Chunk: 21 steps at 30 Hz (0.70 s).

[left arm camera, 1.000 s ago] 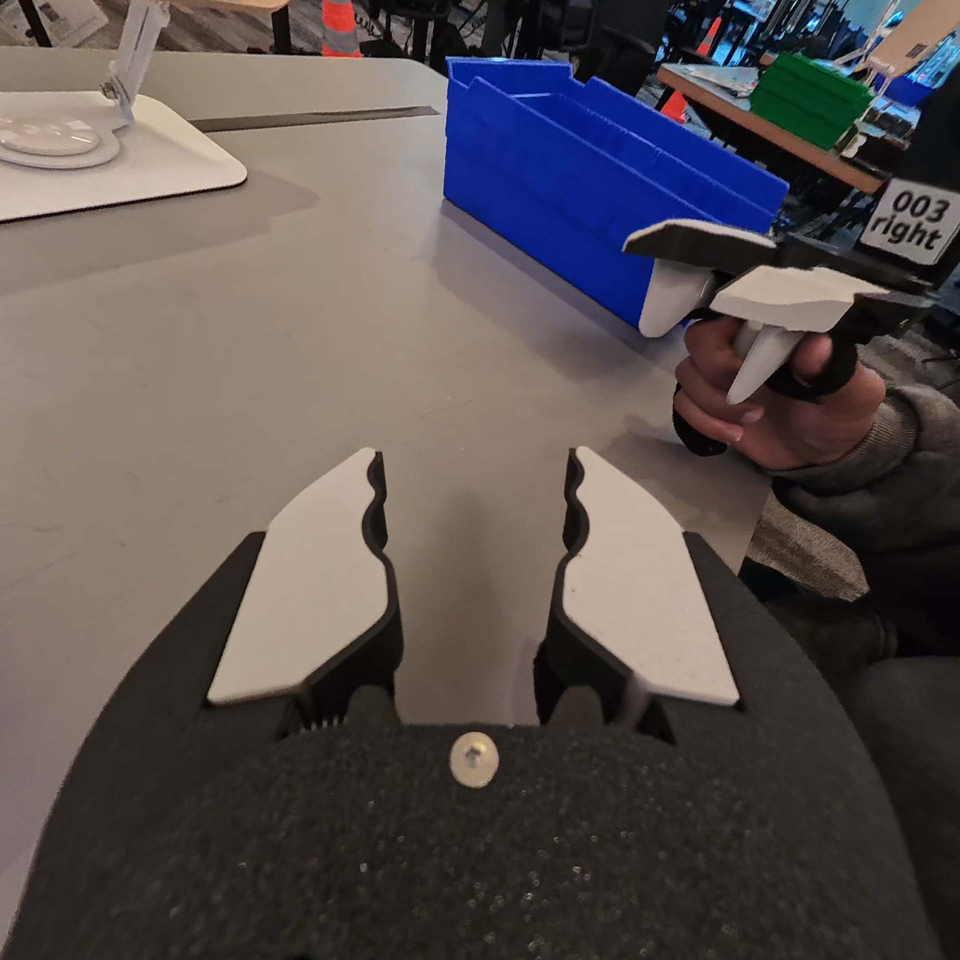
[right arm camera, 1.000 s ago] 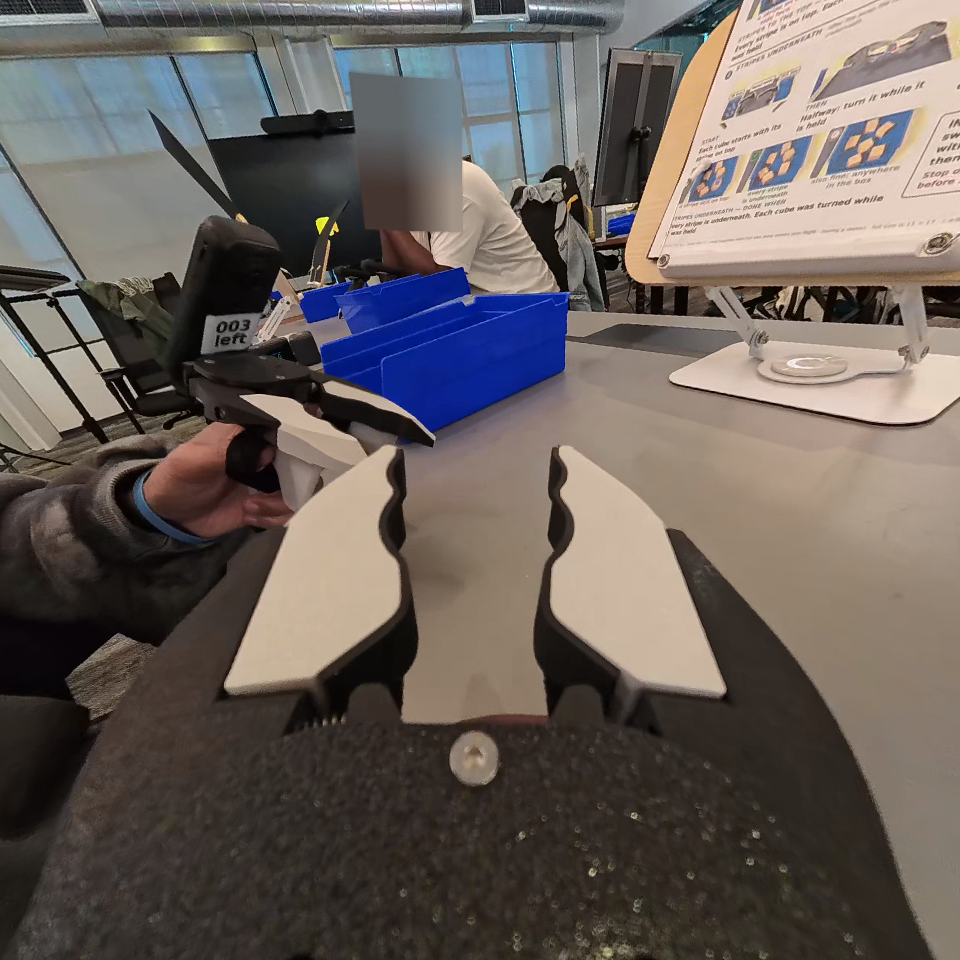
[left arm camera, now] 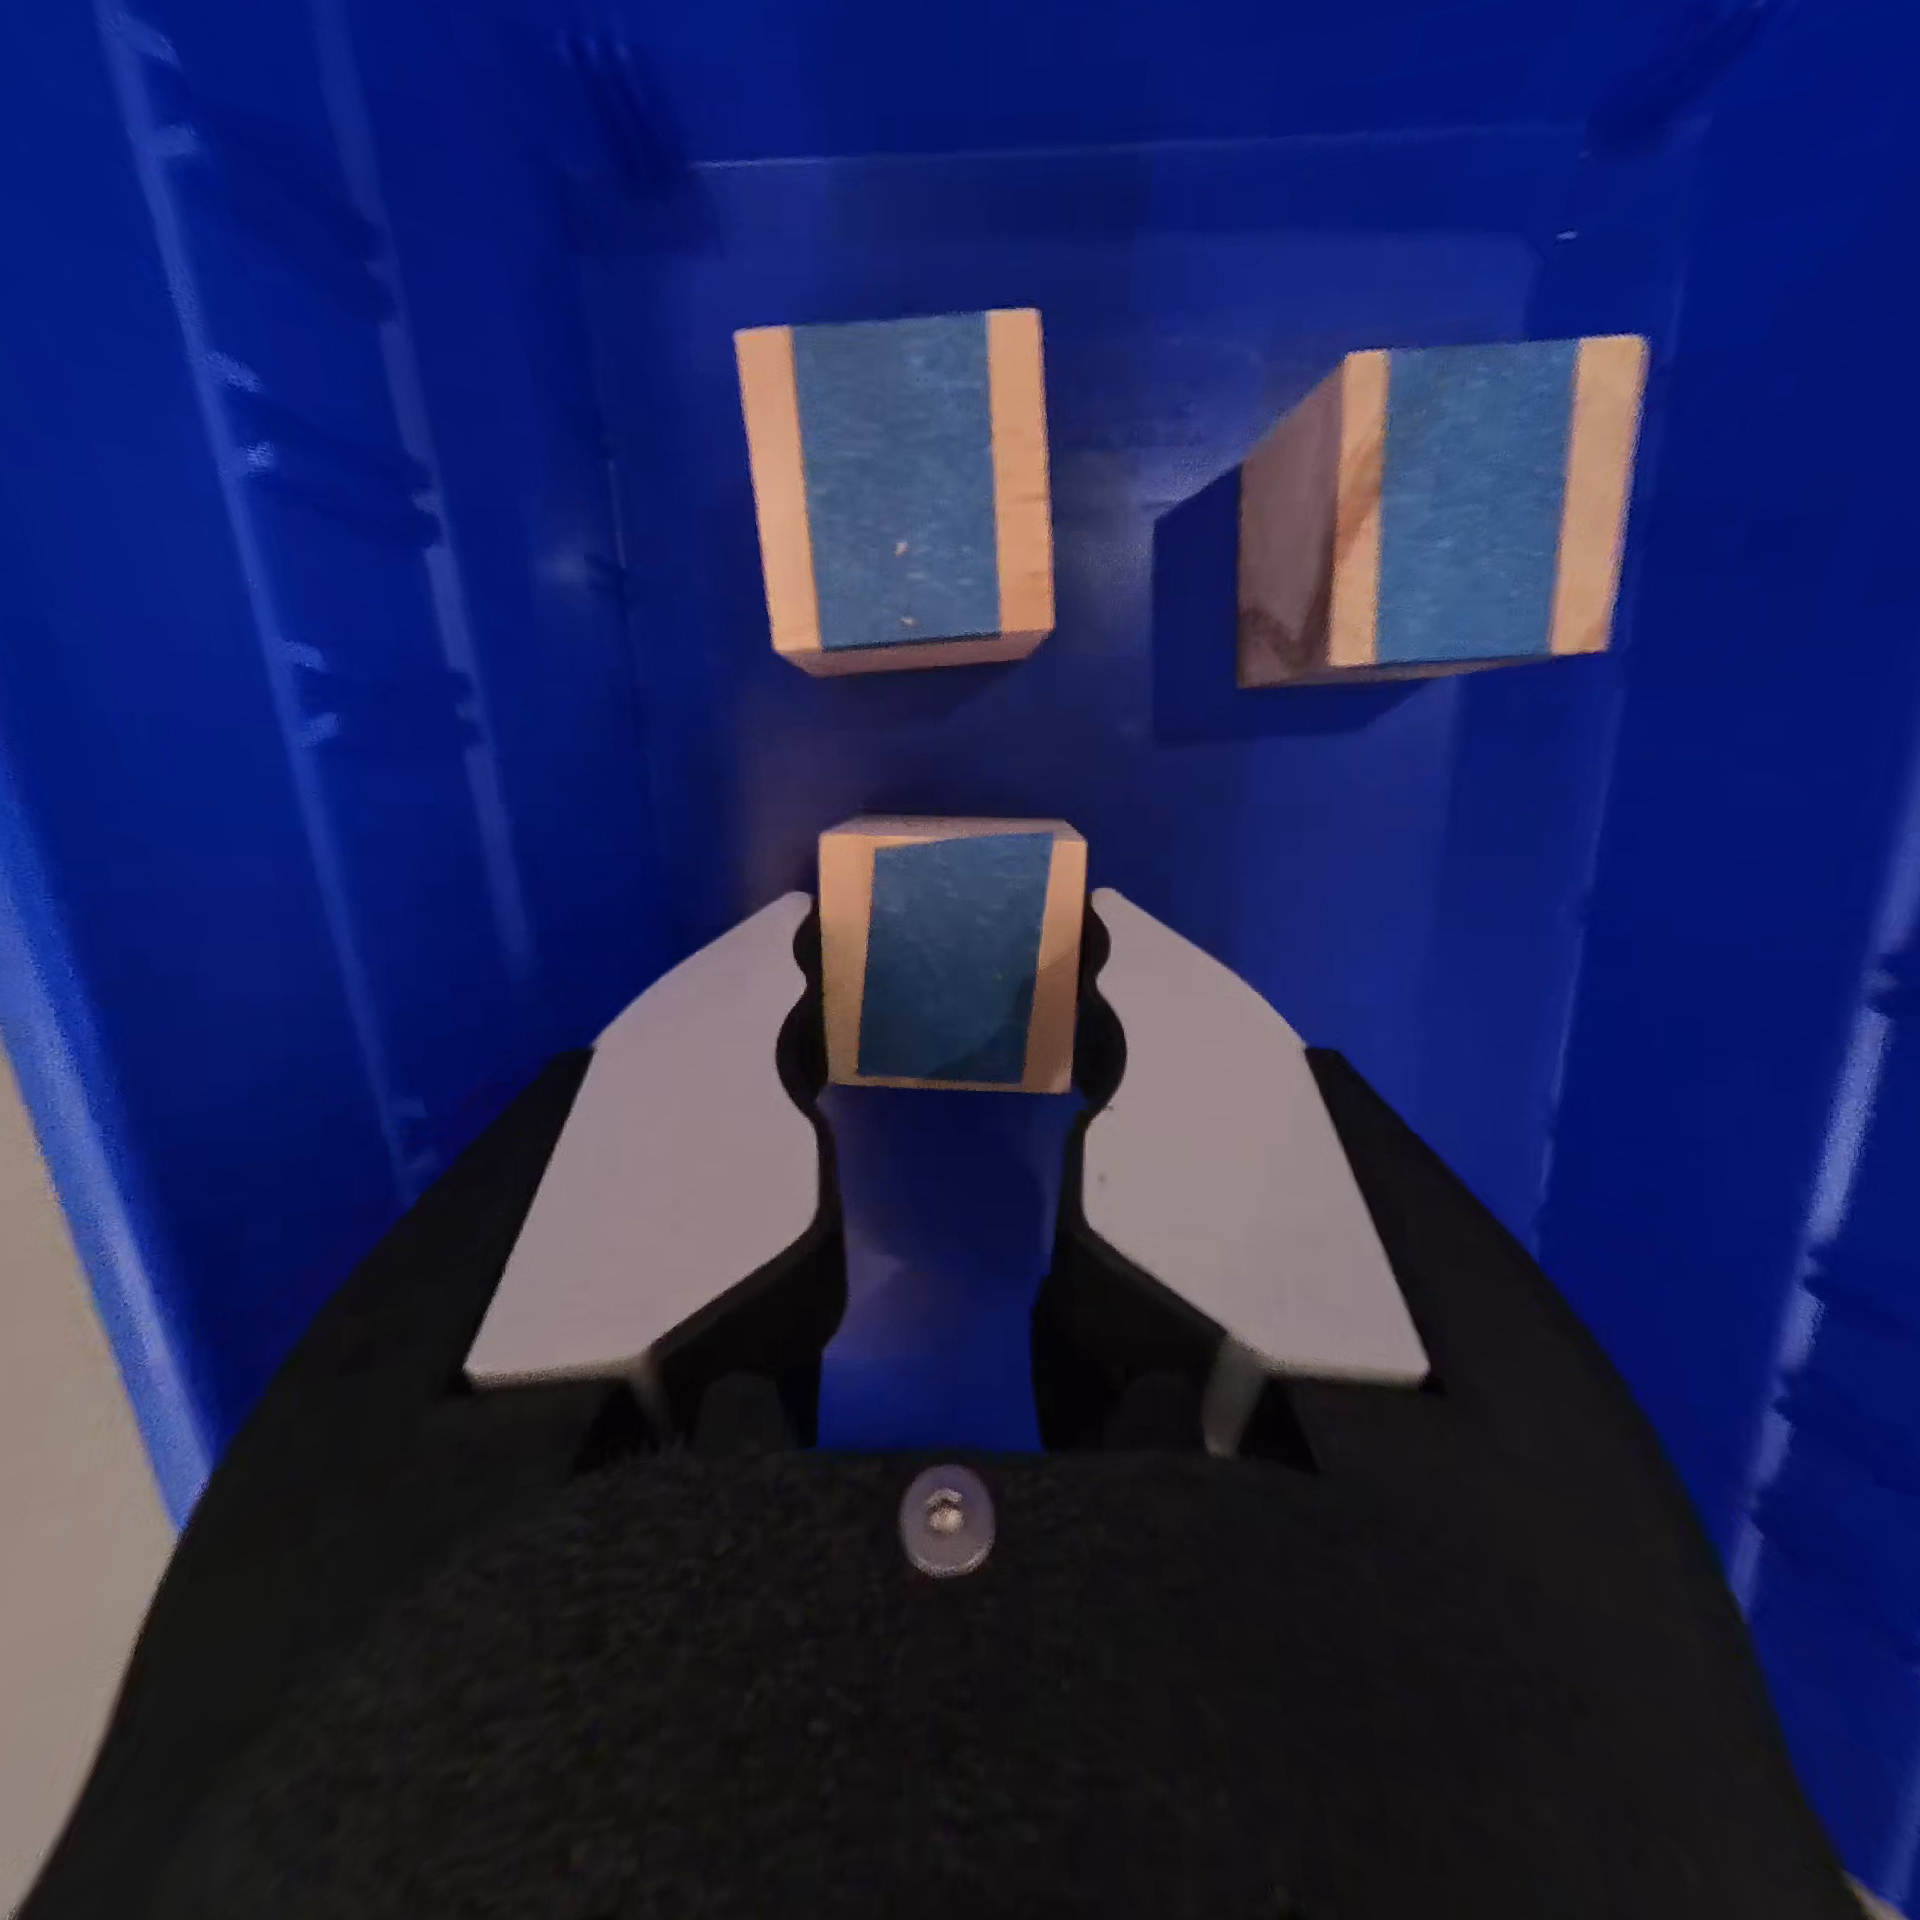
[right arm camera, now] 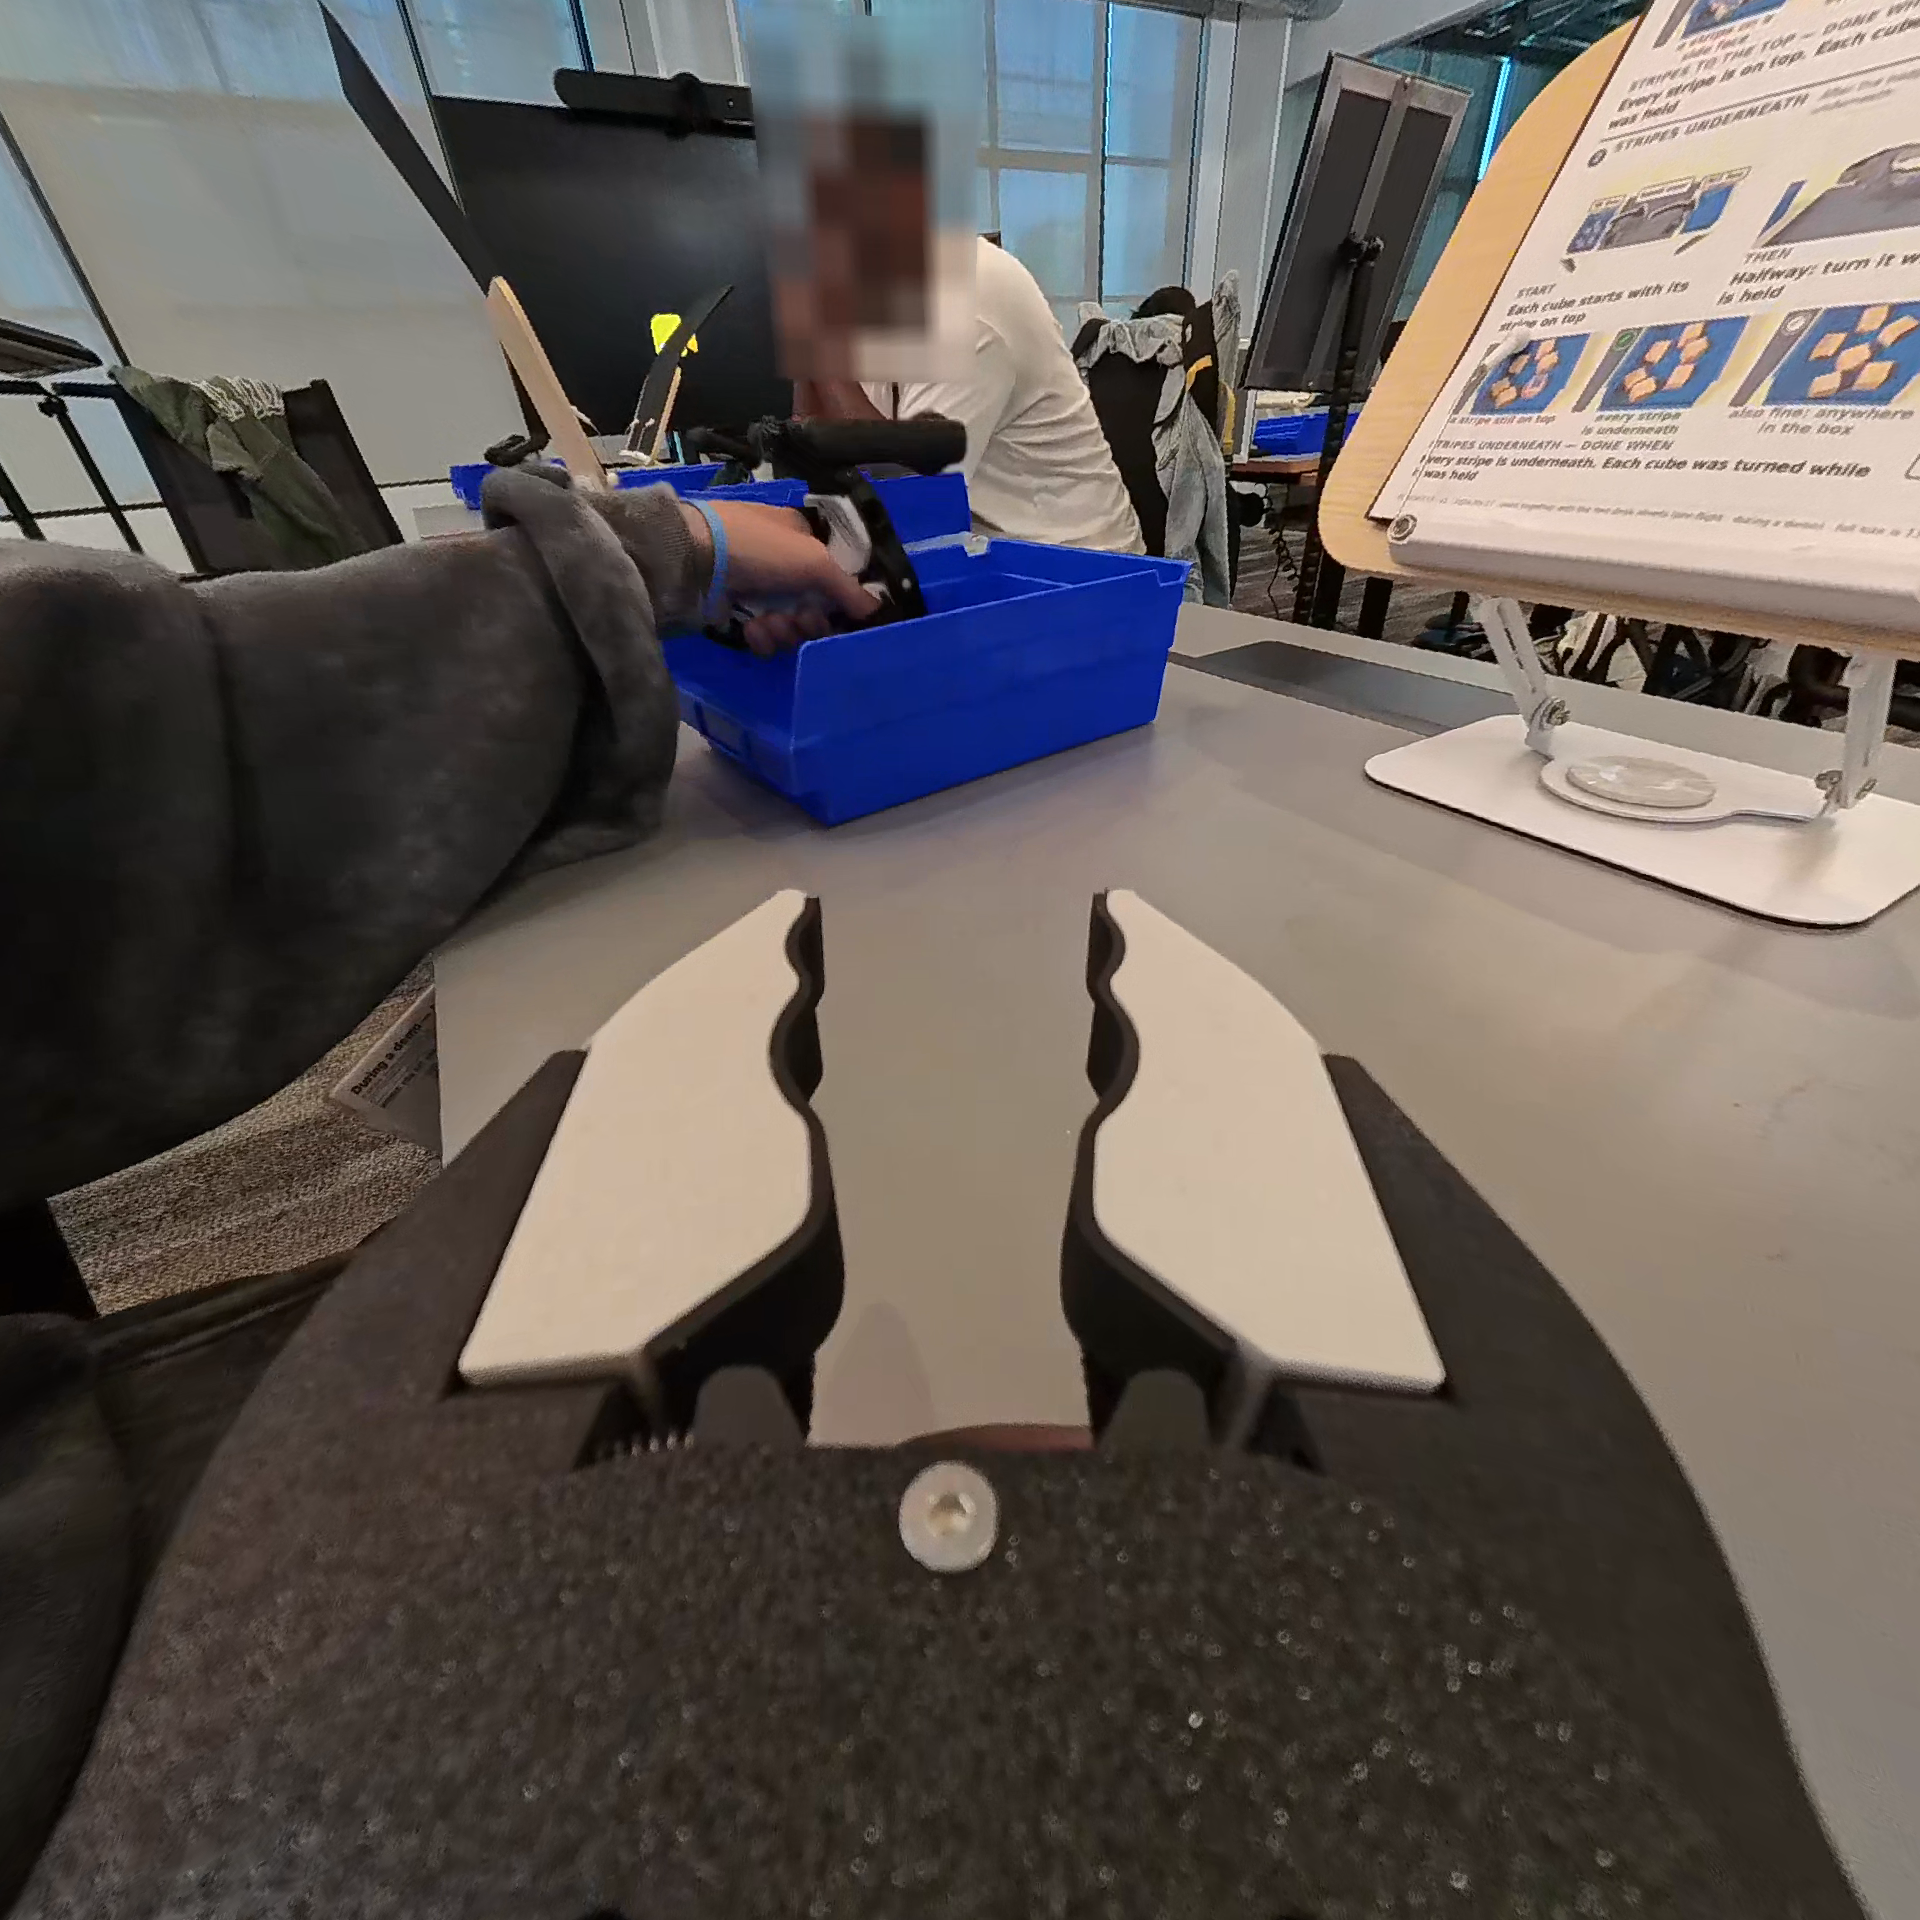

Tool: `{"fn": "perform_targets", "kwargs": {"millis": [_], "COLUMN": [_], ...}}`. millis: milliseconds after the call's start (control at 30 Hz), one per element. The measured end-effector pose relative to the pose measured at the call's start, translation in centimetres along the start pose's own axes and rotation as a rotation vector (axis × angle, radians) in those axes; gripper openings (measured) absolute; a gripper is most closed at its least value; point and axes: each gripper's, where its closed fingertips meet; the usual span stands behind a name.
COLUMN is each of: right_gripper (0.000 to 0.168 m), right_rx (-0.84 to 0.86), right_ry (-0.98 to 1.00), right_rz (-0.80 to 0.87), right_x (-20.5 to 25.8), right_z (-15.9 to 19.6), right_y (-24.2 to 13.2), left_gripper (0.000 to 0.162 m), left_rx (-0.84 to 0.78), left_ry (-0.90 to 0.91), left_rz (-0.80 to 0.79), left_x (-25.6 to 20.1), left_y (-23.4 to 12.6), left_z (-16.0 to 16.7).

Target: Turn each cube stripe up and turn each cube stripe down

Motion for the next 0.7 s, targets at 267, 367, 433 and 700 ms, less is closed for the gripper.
{"fn": "perform_targets", "kwargs": {"millis": [267,367,433,700], "right_gripper": [0.047,0.047,0.047,0.060], "right_rx": [0.004,0.001,0.002,0.024], "right_ry": [-0.002,0.002,0.012,0.002], "right_rz": [0.005,0.014,0.017,0.050], "right_x": [-0.2,-0.5,-0.7,-2.8], "right_z": [0.1,0.0,0.1,0.3], "right_y": [0.0,0.0,0.0,0.6], "left_gripper": [0.044,0.044,0.044,0.044], "left_rx": [-0.171,-0.247,-0.301,-0.480], "left_ry": [0.025,0.059,0.127,0.221], "left_rz": [0.161,0.256,0.311,0.632], "left_x": [-2.1,-4.7,-7.0,-19.8], "left_y": [-6.4,-9.1,-10.8,-17.8], "left_z": [0.5,0.8,1.0,2.8]}}
Point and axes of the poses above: each gripper's, where its closed fingertips meet, y out along the fingers, z out of its underside, x = y × z across the jaws, and after that the axes turned 4 degrees about -z, right-handed
